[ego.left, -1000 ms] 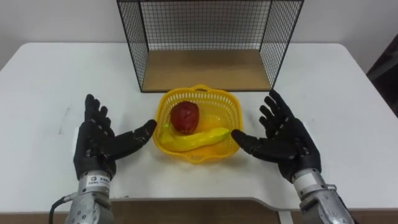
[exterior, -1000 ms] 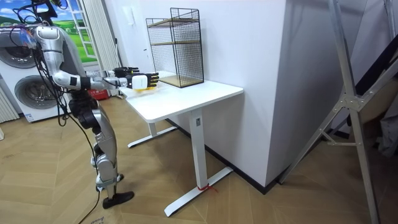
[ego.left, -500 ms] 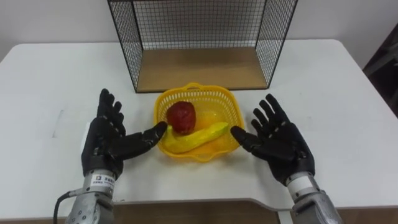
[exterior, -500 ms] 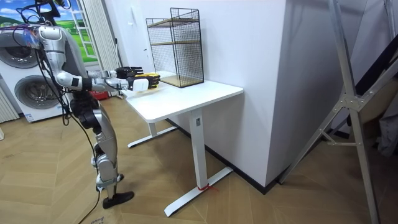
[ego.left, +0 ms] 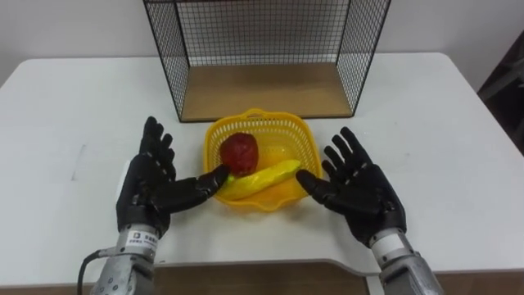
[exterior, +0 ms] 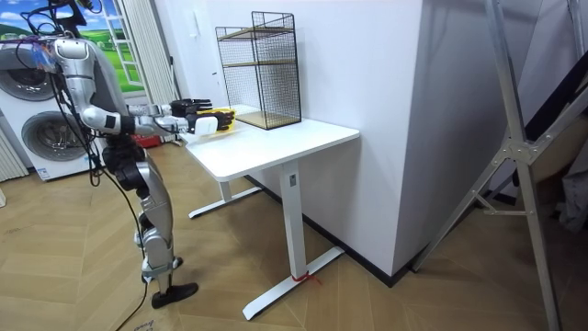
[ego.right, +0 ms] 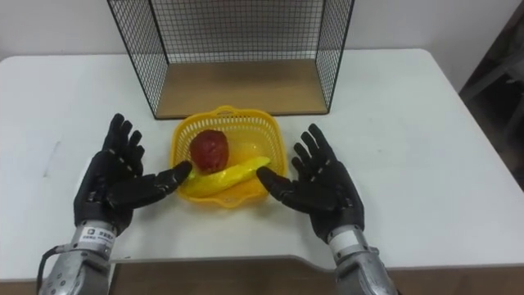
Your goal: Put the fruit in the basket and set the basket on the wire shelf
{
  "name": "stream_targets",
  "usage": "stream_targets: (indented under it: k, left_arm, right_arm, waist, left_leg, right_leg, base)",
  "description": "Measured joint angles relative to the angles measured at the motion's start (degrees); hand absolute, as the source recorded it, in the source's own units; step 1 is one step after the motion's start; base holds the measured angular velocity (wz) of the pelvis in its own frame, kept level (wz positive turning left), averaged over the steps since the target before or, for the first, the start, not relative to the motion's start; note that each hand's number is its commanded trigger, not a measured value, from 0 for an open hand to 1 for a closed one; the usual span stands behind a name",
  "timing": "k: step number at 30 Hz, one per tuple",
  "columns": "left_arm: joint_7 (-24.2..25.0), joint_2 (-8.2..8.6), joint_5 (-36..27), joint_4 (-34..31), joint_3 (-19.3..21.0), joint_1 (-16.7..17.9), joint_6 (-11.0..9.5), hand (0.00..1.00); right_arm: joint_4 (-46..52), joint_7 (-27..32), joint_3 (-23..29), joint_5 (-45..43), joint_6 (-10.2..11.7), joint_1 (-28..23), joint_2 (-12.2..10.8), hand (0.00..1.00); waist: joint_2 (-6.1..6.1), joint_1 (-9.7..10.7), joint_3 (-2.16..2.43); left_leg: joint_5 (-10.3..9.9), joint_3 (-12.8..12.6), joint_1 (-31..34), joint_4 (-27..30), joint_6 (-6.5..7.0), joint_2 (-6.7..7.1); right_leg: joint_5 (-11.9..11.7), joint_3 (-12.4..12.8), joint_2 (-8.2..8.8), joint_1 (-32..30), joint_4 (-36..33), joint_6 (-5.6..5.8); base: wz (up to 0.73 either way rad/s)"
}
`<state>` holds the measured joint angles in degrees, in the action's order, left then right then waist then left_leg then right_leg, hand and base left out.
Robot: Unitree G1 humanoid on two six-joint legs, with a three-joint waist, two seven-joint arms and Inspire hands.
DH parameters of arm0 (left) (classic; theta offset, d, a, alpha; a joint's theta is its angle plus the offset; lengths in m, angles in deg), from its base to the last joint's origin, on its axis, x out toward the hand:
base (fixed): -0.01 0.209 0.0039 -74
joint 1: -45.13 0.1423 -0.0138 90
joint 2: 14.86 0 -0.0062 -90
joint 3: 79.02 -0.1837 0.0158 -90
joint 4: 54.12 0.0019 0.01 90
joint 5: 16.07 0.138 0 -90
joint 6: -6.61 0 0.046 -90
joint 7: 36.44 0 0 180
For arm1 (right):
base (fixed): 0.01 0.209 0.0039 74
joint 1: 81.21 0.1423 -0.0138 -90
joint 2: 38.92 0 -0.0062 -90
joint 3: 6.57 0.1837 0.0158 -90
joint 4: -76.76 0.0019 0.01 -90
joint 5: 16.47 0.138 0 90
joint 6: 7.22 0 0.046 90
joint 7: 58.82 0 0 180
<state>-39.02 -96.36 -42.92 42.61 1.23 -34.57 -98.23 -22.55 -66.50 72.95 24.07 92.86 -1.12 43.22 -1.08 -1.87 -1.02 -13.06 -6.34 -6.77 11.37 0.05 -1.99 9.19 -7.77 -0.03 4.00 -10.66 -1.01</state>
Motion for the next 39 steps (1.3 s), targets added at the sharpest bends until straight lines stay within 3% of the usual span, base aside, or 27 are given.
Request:
stream_targets:
  k: [9,18,25,39]
  left_arm:
    - [2.11,1.15,0.05,0.26,-0.68,-0.01,1.37,0.0]
    - [3.34,1.6,0.06,0.3,-1.46,-0.01,5.02,0.0]
    - [3.33,1.59,0.04,1.42,-3.71,-0.09,5.41,0.0]
    - [3.29,1.6,-1.78,2.38,-5.82,-2.23,6.23,0.0]
  right_arm:
    - [-1.06,-0.72,-0.8,-0.3,-0.13,1.18,-1.19,0.0]
    - [-1.41,-0.65,-1.79,-0.84,-1.45,2.21,-1.44,0.0]
    - [-1.83,-0.58,-2.59,-2.69,-1.45,2.8,-1.99,0.0]
    - [-5.61,2.65,-4.89,-5.41,-1.46,6.33,-1.67,0.0]
  waist:
    - [0.37,0.06,-0.22]
    - [0.85,0.16,-0.1]
    - [1.79,0.29,-0.34]
    - [1.51,0.4,-0.3]
  left_leg:
    - [0.0,-0.28,0.08,-0.06,0.0,0.02]
    - [0.0,-1.02,0.07,-0.06,0.0,-0.11]
    - [0.0,-1.33,0.14,0.12,0.0,-0.3]
    - [0.0,-1.22,0.14,0.02,-0.01,-0.29]
  right_leg:
    - [0.0,0.12,0.02,-0.08,0.04,0.0]
    - [-0.01,0.57,-0.08,-0.04,-0.11,-0.01]
    - [-0.12,0.44,-0.09,-0.04,-0.24,-0.17]
    - [-0.19,0.27,-0.06,0.11,-0.13,-0.2]
  base:
    - [0.0]
    - [-0.02]
    - [-0.01]
    - [0.0]
